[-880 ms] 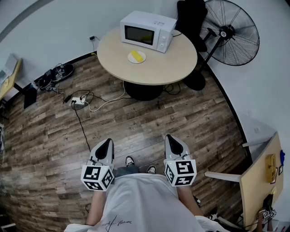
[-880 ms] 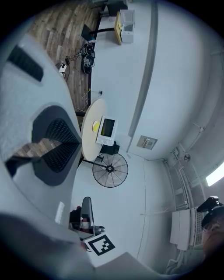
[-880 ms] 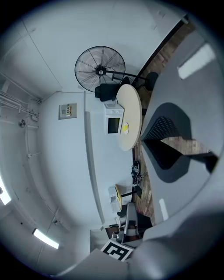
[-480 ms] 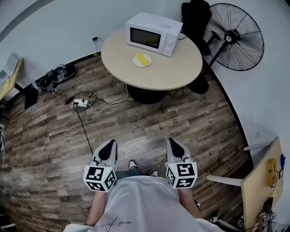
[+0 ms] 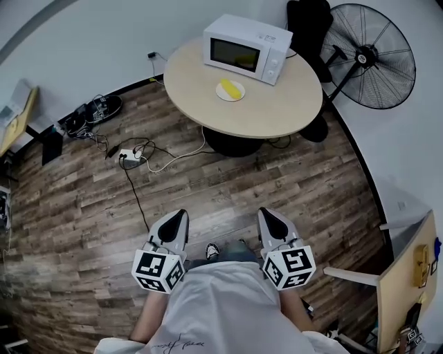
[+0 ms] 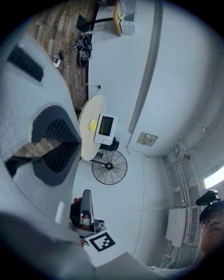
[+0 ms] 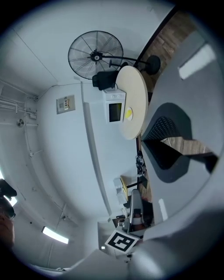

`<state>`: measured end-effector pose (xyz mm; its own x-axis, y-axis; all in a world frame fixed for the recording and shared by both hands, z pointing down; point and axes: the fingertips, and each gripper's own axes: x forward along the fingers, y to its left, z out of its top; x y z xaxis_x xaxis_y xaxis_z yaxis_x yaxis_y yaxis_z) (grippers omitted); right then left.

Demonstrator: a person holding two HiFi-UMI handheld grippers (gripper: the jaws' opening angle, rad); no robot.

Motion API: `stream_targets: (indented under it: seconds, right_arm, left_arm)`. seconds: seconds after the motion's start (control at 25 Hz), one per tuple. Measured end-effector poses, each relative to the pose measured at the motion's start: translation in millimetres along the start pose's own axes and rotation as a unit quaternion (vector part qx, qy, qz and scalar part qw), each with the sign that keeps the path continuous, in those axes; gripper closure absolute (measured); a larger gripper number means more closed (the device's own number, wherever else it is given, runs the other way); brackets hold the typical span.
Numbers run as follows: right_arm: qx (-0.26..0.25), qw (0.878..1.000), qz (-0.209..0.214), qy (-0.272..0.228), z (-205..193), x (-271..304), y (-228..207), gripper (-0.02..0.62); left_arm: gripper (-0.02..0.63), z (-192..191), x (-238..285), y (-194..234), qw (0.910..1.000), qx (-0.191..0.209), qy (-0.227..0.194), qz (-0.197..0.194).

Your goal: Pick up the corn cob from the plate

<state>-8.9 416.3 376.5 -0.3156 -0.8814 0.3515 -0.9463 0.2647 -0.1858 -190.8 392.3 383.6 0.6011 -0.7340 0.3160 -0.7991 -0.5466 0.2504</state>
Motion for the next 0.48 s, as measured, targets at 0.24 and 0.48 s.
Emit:
stream_targets:
  seconds: [0.24, 0.48]
  right_arm:
    - [0.008, 1.0, 0.001, -0.004, 6, 19, -4, 0.586]
    - [0.001, 1.0, -0.02, -0.012, 18, 48, -11, 0.584]
  left_arm:
    - [0.617, 5, 12, 14, 1.0, -0.007, 0.003, 0.001]
    - [0.617, 14, 30, 31, 0.9999, -0.003, 0.009, 0.003]
